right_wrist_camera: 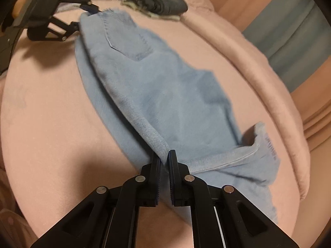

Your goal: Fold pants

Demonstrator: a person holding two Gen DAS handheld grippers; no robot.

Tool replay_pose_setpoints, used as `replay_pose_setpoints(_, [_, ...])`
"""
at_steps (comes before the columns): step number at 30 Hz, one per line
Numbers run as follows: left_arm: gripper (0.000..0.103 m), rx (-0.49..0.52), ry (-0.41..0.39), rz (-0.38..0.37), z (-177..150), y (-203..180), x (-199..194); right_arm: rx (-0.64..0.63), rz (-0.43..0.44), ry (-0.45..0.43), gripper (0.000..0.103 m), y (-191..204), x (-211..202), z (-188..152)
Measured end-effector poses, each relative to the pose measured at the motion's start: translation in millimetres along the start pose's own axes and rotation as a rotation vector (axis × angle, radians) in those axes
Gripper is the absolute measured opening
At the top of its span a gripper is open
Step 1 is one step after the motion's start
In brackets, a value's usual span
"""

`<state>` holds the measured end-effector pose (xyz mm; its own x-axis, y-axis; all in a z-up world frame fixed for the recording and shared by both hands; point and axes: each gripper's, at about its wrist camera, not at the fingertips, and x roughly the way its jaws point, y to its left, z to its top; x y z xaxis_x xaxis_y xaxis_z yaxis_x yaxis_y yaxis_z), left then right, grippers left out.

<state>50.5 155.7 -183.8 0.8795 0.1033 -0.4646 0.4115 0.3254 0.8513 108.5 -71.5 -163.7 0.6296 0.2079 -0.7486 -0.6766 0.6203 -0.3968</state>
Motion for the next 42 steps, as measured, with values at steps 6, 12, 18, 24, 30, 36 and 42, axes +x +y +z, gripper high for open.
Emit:
replay_pose_setpoints(6, [0.063,-0.088,0.033,-0.014,-1.0,15.4,-10.7,0.082,0.019,-0.014,0.010,-6.6,1.5,-5.2])
replay_pose_setpoints(12, [0.092,-0.355,-0.014,-0.141,-3.6,59.8,-46.9,0.284,0.233,-0.109,0.050,-28.6,-42.7,-11.5])
replay_pose_setpoints(18, [0.091,-0.778,-0.111,-0.317,31.2,79.4,-58.4,0.484,0.340,-0.222,0.050,-48.9,-43.0,-0.9])
replay_pose_setpoints(24, [0.088,-0.996,-0.014,-0.459,82.1,39.6,-7.2,0.548,0.310,-0.119,0.049,-31.7,7.6,2.3])
replay_pose_setpoints(30, [0.088,-0.963,0.104,-0.493,86.2,6.0,25.2,0.597,0.379,-0.118,0.049,-40.0,7.5,-16.7])
replay_pose_setpoints(36, [0.088,-1.049,0.080,-0.505,89.1,17.5,9.9,0.869,0.375,-0.232,0.051,-131.7,-14.2,-31.6])
replay_pose_setpoints(42, [0.088,-1.074,-0.061,-0.658,137.4,19.9,-0.1,1.057,0.169,-0.037,0.052,-230.4,44.0,-12.5])
